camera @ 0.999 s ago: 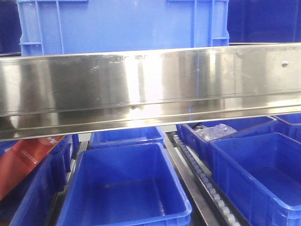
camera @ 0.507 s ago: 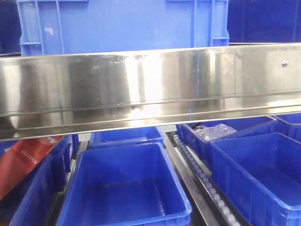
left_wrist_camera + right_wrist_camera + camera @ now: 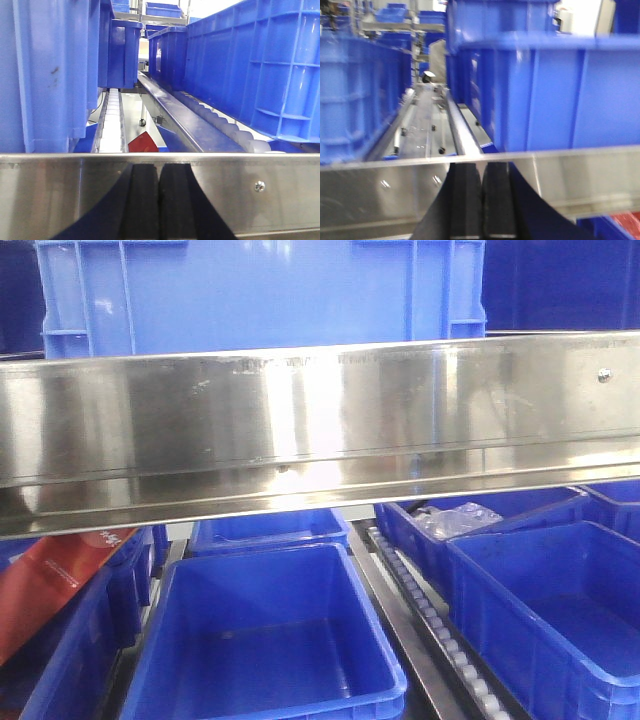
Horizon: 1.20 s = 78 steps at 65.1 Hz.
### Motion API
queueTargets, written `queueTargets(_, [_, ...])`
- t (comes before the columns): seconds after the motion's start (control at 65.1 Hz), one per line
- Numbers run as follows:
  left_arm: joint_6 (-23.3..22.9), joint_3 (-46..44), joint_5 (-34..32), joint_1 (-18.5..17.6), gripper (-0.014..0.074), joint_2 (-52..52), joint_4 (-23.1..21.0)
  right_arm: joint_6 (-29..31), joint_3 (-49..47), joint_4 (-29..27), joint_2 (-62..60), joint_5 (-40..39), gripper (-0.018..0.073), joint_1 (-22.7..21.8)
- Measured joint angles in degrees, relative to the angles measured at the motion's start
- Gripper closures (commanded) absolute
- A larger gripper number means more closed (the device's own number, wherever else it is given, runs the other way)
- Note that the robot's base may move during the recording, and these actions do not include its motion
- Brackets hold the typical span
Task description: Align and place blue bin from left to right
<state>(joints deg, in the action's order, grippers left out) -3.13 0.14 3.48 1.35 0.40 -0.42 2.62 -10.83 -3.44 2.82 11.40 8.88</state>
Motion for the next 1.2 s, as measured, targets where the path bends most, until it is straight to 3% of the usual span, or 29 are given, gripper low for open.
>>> queueTargets(0.261, [0.00,0.00,-0.16,0.00,0.0708,0.00,0.00,0.00,10.36,-0.14,-2.47,-5.06,0.0721,-0.73])
queueTargets(1.199, [0.00,0.00,-0.38,0.00,0.0708,-0.10,0.00,0.00,10.85,-0.14,-2.60,-5.79,0.0721,-0.73])
